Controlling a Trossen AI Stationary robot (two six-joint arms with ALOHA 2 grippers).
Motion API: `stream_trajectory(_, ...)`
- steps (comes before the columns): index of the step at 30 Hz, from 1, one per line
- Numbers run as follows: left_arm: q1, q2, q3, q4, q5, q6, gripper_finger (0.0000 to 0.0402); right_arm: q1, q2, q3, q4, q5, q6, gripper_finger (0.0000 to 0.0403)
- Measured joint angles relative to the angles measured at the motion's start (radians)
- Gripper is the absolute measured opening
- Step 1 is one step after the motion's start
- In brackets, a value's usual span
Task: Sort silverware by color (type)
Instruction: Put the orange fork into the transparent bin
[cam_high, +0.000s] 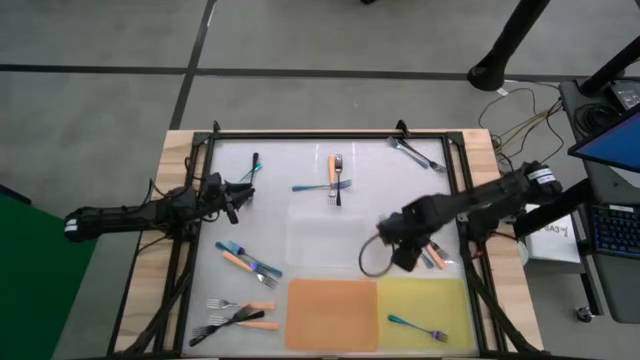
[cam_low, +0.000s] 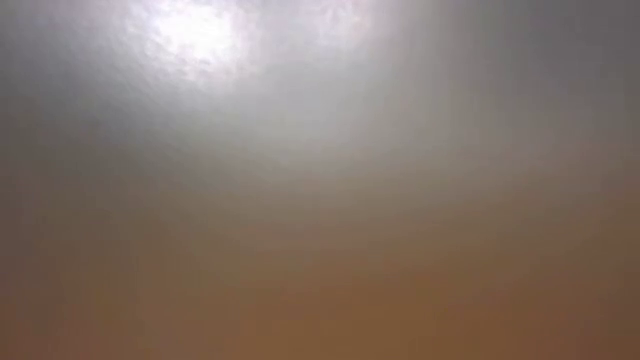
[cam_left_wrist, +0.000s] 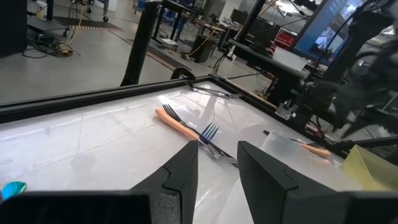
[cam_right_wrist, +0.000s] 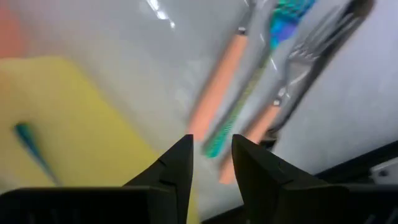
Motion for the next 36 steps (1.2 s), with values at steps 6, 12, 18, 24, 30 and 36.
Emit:
stream_trajectory(6, 0.000, 0.002, 0.000, 0.000, 0.000, 0.000, 0.0096, -0.152, 0.000, -0.073, 0.037, -0.007, -0.042, 0.0102)
stream_trajectory(12, 0.000, 0.002, 0.000, 0.000, 0.000, 0.000, 0.0096, -0.172, 0.016, -0.113, 0.198, -0.047, -0.014, 0.0102)
stream_trajectory(18, 0.000, 0.003, 0.000, 0.000, 0.000, 0.000, 0.0096, -0.172, 0.077, -0.118, 0.217, -0.046, -0.005, 0.0102)
stream_trajectory(24, 0.000, 0.005, 0.000, -0.001, 0.000, 0.000, 0.0096, -0.173, 0.180, -0.119, 0.217, -0.029, -0.024, 0.0102)
stream_trajectory(30, 0.000, 0.005, 0.000, 0.000, 0.000, 0.000, 0.0096, -0.174, 0.265, -0.119, 0.225, -0.063, -0.068, 0.0102)
stream_trajectory(36, 0.000, 0.005, 0.000, 0.000, 0.000, 0.000, 0.0096, -0.175, 0.305, -0.118, 0.251, -0.070, -0.097, 0.0102)
